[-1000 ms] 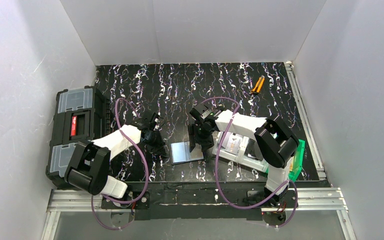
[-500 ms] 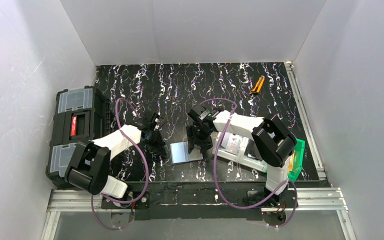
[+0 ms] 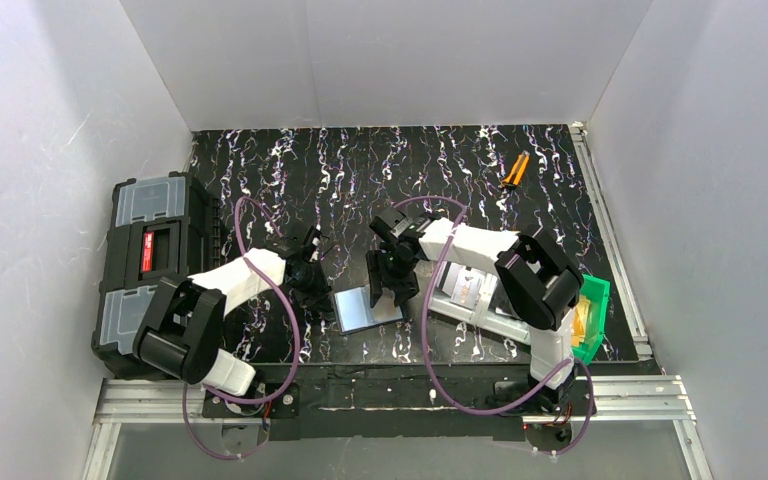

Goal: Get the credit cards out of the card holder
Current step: Remove the credit card from the card holder.

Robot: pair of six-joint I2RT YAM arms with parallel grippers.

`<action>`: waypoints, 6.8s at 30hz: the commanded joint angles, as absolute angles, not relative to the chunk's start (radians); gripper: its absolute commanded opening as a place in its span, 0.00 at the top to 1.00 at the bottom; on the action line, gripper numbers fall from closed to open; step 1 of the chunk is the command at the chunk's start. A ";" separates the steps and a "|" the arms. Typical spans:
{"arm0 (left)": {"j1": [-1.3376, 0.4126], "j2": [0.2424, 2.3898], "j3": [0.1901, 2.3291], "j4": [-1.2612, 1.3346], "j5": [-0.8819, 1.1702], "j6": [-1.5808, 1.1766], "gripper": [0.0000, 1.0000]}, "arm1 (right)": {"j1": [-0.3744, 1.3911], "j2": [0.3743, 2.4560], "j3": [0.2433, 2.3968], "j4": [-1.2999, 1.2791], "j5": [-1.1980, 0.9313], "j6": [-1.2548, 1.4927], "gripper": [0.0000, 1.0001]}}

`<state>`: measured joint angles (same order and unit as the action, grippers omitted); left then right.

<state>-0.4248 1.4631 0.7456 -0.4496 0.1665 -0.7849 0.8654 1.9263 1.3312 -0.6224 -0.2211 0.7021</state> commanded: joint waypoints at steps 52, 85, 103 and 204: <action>-0.445 1.492 0.778 -0.442 0.181 -0.777 0.99 | 0.862 1.969 1.331 -0.556 -0.324 0.709 0.19; -0.733 1.485 1.083 -0.661 -0.094 -0.750 0.62 | 0.660 1.635 1.200 -0.588 -0.241 0.685 0.23; -0.964 1.937 1.361 -0.682 -0.324 -0.699 0.44 | 0.440 1.476 1.152 -0.616 -0.220 0.644 0.22; -0.761 1.573 0.848 -0.388 0.035 -0.701 1.00 | 0.722 1.885 1.215 -0.367 -0.485 0.709 0.59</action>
